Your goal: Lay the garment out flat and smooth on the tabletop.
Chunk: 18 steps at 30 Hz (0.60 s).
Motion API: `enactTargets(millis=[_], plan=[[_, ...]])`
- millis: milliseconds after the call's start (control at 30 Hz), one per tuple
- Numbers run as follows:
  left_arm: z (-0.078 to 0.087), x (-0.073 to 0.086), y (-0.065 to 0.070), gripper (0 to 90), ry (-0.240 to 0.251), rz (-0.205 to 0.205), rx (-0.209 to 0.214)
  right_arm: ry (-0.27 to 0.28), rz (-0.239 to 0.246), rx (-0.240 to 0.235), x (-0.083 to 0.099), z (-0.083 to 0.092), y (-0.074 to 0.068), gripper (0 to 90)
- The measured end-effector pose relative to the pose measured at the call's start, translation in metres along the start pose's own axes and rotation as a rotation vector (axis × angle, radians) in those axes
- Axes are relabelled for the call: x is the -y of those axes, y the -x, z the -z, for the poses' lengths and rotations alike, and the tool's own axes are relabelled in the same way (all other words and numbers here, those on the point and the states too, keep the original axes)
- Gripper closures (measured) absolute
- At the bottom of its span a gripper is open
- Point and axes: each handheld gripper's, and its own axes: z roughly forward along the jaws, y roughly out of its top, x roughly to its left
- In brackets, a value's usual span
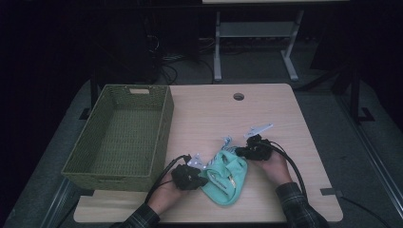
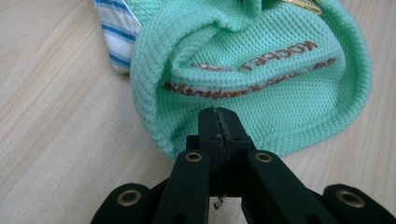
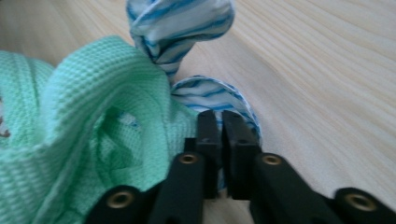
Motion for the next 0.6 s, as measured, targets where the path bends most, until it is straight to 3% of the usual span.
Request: enactTargets(millis=[167, 400, 600], plan=[[-0.001, -0.001, 0.0, 89.1, 0.007, 0.014, 0.002, 0.012, 0.009, 0.003, 0.0, 0.002, 0.001, 88.9], [0.0, -0.002, 0.0, 89.1, -0.008, 0.008, 0.0, 0.048, 0.02, 0.049, -0.003, 0.015, 0.005, 89.5], [0.0, -0.002, 0.001, 89.2, -0.014, 0.0, -0.007, 0.103, -0.019, 0.093, -0.002, 0.03, 0.017, 89.6]])
